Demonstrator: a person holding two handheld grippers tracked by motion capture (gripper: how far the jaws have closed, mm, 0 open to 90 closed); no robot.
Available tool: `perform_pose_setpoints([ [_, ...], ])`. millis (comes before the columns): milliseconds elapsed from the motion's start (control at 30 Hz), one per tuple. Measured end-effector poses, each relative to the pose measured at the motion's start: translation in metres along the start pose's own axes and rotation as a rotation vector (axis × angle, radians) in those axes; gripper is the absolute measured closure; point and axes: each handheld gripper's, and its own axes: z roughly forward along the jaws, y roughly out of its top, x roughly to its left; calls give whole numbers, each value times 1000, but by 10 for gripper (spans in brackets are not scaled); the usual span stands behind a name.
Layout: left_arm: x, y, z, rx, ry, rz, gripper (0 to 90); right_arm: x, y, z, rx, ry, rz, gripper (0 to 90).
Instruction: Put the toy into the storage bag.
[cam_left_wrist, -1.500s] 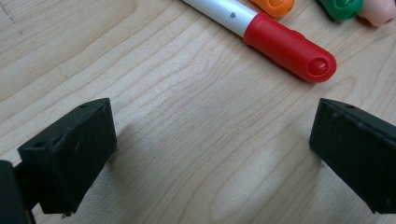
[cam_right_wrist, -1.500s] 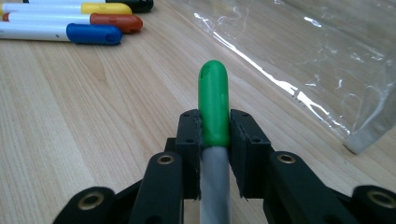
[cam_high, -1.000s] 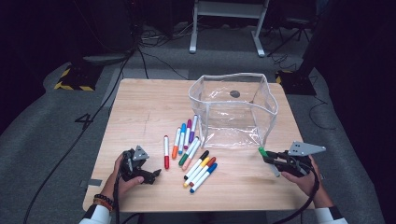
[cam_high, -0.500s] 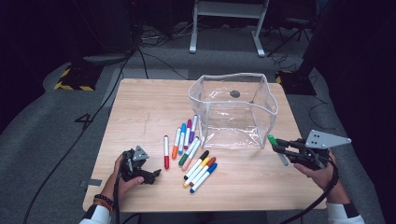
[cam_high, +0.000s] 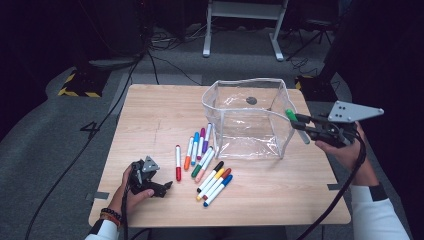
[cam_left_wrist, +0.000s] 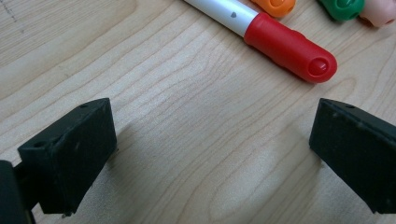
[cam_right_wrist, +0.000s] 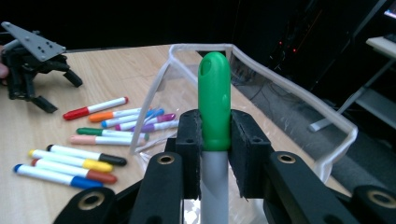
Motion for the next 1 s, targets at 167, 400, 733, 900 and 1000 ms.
perform_pose_setpoints([
  [167, 0, 0, 0, 0, 0, 0, 10, -15, 25, 14, -3, 2, -21, 745],
  [400, 0, 0, 0, 1, 0, 1, 10, -33, 47, 40, 7, 9, -28, 745],
  [733, 0, 0, 0, 0, 0, 0, 10, -39, 50, 92, 116, 44, -40, 745],
  [900, 0, 0, 0, 0, 0, 0, 10, -42, 46, 115, 167, 67, -35, 745],
  [1000, 0, 0, 0, 0, 0, 1, 10, -42, 44, 126, 212, 77, -46, 745],
])
